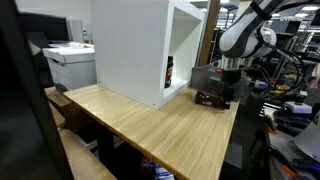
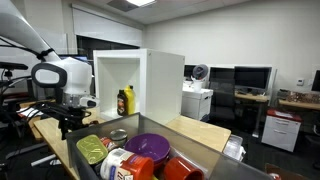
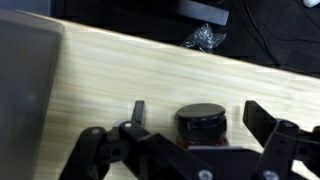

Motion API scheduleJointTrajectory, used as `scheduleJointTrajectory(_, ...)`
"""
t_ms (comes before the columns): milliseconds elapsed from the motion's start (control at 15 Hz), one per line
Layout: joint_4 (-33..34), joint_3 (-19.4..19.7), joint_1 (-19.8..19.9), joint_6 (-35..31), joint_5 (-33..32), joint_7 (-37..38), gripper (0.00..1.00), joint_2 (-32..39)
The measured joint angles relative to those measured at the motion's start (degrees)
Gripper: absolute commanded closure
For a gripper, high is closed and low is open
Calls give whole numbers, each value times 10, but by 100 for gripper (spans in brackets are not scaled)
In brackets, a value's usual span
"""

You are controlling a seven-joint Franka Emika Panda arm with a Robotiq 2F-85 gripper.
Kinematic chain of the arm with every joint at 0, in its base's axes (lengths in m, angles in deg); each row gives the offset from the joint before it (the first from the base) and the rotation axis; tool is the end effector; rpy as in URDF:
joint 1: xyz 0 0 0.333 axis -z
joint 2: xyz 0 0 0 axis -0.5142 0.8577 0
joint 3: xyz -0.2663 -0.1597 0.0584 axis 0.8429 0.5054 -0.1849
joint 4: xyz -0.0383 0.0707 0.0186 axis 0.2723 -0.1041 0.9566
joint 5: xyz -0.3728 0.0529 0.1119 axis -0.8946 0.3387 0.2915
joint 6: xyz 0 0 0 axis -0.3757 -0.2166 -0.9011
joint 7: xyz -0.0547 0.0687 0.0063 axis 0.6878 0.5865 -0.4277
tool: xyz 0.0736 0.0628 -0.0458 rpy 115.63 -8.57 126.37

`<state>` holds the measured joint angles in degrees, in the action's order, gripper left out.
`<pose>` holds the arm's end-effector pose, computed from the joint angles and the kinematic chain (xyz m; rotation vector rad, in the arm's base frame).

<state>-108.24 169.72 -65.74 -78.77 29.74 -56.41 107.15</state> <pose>0.3489 -0.0348 0.2108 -3.0420 -0.2700 0.2067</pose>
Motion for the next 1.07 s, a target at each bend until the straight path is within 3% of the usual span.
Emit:
scheduleJointTrajectory(133,0,-8,6,0,0,0,33,-1)
scheduleJointTrajectory(533,0,-14,3,-12,0,0,79,0)
scheduleJointTrajectory(1067,2,9,-42,-9,-7,0,80,3)
